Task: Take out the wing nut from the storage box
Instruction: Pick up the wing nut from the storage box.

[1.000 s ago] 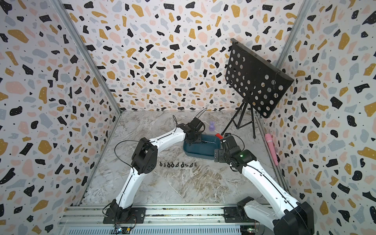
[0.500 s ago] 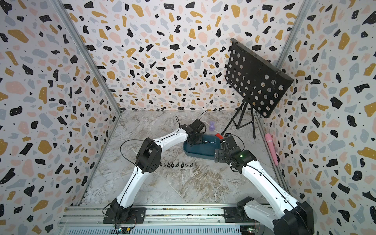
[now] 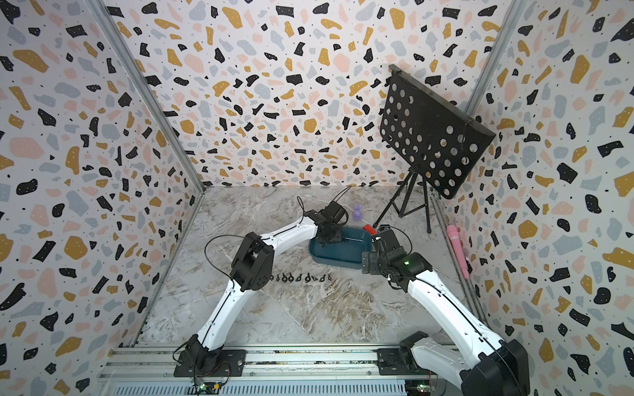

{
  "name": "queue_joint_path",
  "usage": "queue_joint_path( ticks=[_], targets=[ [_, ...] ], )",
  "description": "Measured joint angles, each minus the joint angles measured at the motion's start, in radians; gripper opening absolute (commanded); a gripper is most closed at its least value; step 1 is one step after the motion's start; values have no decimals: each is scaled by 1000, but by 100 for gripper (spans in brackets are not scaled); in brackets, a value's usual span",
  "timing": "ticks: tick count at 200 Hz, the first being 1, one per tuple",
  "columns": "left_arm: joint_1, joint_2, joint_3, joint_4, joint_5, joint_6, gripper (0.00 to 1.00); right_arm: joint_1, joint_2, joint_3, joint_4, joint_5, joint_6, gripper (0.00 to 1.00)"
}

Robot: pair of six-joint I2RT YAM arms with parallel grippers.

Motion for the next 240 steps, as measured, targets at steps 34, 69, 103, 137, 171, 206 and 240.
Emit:
queue_joint_path(
  ticks=[34, 69, 103, 137, 171, 206, 240],
  targets=[
    [0, 0, 0, -6, -3, 7, 10, 0, 0, 0, 0, 0, 0, 100],
    [0, 0, 0, -7, -3, 11, 0, 0, 0, 0, 0, 0, 0, 100],
    [0, -20, -32, -4, -5, 18, 0, 0, 0, 0, 0, 0, 0, 100],
    [-6, -100, -124, -13, -4, 33, 0, 0, 0, 0, 1, -1, 1, 100],
    [-20, -229, -216, -13, 3, 61, 0, 0, 0, 0, 1, -2, 1, 100],
    [-33, -381, -329, 14, 53, 106, 0, 0, -3, 0, 1, -1, 3, 100],
    [-43, -524, -489, 68, 134, 162, 0, 0, -27, 0, 1, 1, 12, 100]
  ],
)
